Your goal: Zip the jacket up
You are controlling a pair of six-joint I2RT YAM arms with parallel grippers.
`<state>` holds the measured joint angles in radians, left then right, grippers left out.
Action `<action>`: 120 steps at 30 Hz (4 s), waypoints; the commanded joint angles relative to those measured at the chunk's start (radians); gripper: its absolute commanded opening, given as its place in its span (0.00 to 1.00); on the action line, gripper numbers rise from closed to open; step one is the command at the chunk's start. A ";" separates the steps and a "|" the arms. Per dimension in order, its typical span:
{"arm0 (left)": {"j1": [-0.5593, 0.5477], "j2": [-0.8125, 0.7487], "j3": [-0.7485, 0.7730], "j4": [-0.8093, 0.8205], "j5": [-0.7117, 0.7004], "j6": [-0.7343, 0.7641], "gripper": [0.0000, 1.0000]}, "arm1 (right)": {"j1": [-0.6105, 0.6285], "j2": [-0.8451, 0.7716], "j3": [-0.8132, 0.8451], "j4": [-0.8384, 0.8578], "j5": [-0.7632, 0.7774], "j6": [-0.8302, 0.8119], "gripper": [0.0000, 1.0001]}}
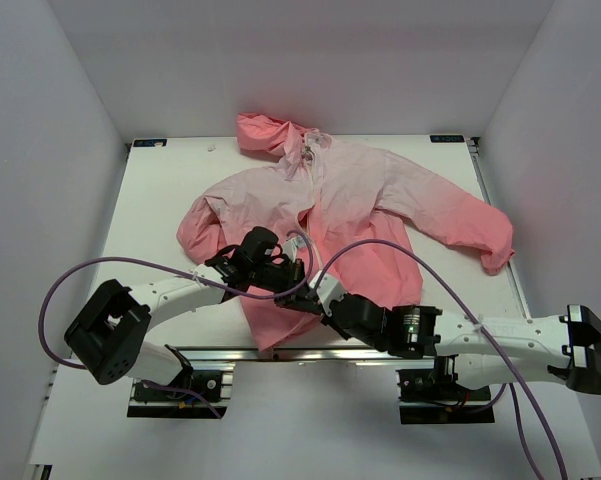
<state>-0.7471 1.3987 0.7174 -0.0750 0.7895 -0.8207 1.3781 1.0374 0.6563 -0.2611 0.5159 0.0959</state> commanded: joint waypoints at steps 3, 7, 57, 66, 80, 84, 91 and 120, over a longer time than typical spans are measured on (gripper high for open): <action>-0.003 -0.018 0.020 -0.080 0.045 0.006 0.00 | -0.004 -0.043 -0.012 0.085 0.234 0.037 0.00; -0.011 -0.017 0.031 -0.137 0.033 0.012 0.00 | -0.005 -0.039 -0.009 0.141 0.305 0.025 0.00; -0.420 -0.027 0.522 -0.583 -1.188 0.968 0.79 | -0.501 0.072 0.356 -0.205 -0.712 -0.070 0.00; -0.422 -0.251 0.372 -0.477 -1.090 0.968 0.79 | -0.540 0.082 0.358 -0.210 -0.760 -0.051 0.00; -0.422 -0.242 0.327 -0.420 -0.994 0.989 0.83 | -0.562 0.092 0.365 -0.213 -0.809 -0.044 0.00; -0.422 -0.214 0.335 -0.410 -1.006 1.003 0.78 | -0.567 0.099 0.371 -0.217 -0.821 -0.032 0.00; -0.422 -0.213 0.318 -0.376 -0.984 1.022 0.73 | -0.579 0.104 0.374 -0.217 -0.846 -0.024 0.00; -0.422 -0.098 0.367 -0.416 -0.896 1.057 0.00 | -0.593 0.070 0.312 -0.100 -0.847 0.030 0.00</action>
<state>-1.1667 1.2972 1.0344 -0.4820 -0.1902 0.2306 0.7856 1.1450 0.9779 -0.4881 -0.3363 0.0898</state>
